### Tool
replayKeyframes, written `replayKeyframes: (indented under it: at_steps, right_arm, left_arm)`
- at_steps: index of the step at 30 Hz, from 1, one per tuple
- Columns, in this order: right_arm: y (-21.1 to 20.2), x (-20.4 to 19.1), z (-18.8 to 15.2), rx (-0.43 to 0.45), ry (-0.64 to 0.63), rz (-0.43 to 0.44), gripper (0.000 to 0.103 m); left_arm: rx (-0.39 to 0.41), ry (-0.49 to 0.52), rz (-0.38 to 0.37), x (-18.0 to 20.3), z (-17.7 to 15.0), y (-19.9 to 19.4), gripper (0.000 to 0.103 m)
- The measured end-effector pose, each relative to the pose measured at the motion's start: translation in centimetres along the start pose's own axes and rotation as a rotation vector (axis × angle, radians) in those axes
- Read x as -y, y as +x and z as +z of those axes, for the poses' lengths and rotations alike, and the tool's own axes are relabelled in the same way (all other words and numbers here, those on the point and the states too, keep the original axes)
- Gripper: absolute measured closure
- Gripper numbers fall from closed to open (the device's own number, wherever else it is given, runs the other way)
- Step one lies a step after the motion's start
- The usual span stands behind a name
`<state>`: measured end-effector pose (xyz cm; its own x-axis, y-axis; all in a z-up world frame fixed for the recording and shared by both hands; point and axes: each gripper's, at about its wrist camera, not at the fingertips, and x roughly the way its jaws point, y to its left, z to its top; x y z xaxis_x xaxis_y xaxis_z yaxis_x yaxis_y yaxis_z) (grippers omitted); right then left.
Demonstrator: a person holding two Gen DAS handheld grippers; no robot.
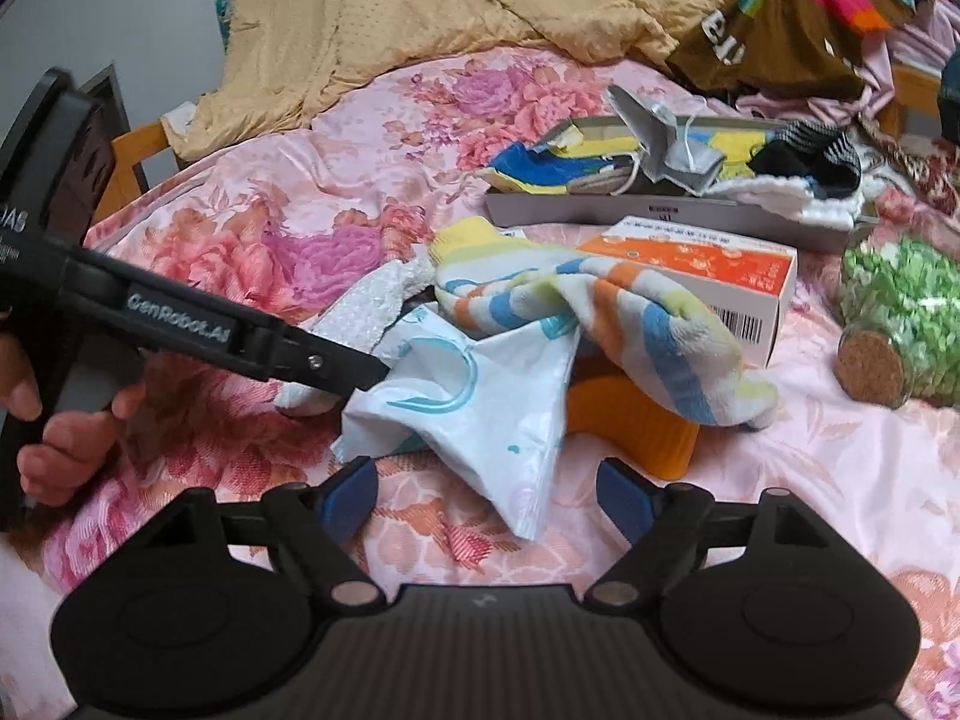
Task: Organize soft objects
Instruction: 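Grasp the white textured foam pad with the left tool while the right tool grasps the white plastic packet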
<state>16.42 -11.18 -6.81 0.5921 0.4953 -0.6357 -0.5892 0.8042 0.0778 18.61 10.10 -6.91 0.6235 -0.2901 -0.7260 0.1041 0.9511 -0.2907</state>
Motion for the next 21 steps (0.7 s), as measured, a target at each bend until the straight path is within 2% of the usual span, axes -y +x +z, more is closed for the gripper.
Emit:
replayKeyframes:
  at_steps: [5, 9, 13, 17, 21]
  right_arm:
    - [-0.64, -0.29, -0.04, 0.03, -0.039, -0.035, 0.023]
    - [-0.43, -0.06, -0.2, 0.019, -0.029, -0.029, 0.037]
    - [-0.37, -0.15, -0.29, 0.018, -0.04, -0.016, 0.053]
    - [-0.27, -0.12, -0.3, 0.015, -0.035, -0.003, 0.059]
    - [-0.31, -0.11, -0.3, 0.016, -0.032, -0.002, 0.069]
  left_arm:
    - [-0.025, 0.007, 0.009, 0.35, 0.12, 0.1, 0.027]
    - [-0.031, 0.003, 0.005, 0.61, 0.16, 0.1, 0.034]
    - [-0.032, -0.003, 0.011, 0.76, 0.15, 0.11, 0.036]
    - [-0.038, -0.01, 0.009, 0.73, 0.11, 0.04, 0.044]
    - [-0.034, -0.017, 0.01, 0.7, 0.03, -0.07, 0.044]
